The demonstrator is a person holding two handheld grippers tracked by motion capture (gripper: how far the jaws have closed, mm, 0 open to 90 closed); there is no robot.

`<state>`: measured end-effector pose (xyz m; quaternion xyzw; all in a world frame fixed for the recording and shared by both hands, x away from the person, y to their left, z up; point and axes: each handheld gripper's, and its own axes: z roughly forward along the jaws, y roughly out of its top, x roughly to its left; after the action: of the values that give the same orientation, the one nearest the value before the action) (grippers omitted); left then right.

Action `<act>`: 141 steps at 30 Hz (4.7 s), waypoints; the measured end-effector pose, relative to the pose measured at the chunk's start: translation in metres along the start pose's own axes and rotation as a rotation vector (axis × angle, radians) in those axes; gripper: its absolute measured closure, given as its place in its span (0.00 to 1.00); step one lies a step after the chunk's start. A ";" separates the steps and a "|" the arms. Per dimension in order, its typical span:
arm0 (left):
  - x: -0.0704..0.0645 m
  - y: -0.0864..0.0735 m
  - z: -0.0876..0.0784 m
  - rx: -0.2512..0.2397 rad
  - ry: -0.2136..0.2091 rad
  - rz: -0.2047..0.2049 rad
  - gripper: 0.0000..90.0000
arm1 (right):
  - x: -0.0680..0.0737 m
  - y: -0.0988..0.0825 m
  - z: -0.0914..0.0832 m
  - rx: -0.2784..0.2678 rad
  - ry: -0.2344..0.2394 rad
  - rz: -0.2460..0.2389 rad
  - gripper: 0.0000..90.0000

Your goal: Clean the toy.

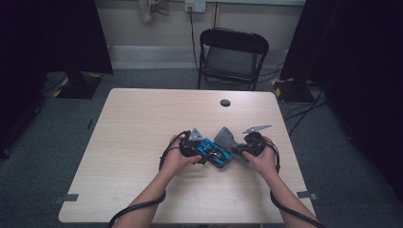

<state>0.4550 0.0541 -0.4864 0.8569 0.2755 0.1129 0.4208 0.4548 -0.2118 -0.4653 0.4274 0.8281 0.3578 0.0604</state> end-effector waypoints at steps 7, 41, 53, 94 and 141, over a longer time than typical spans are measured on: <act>0.000 0.001 0.000 0.009 0.002 -0.002 0.22 | -0.006 -0.011 -0.013 0.003 -0.008 0.010 0.88; 0.012 -0.020 -0.048 0.064 -0.043 -0.037 0.23 | -0.001 0.028 -0.032 -0.049 -0.015 -0.002 0.87; 0.020 -0.043 -0.077 0.076 -0.026 -0.055 0.22 | 0.014 0.049 -0.035 -0.071 0.015 -0.063 0.87; 0.042 -0.017 -0.153 -0.049 0.053 0.005 0.21 | 0.146 0.076 0.065 0.040 0.312 -0.307 0.86; 0.016 -0.050 -0.107 0.134 -0.117 0.123 0.21 | 0.075 0.048 0.033 -0.015 0.093 -0.239 0.22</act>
<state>0.4040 0.1579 -0.4598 0.9036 0.2040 0.0696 0.3703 0.4531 -0.1193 -0.4437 0.3082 0.8723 0.3736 0.0675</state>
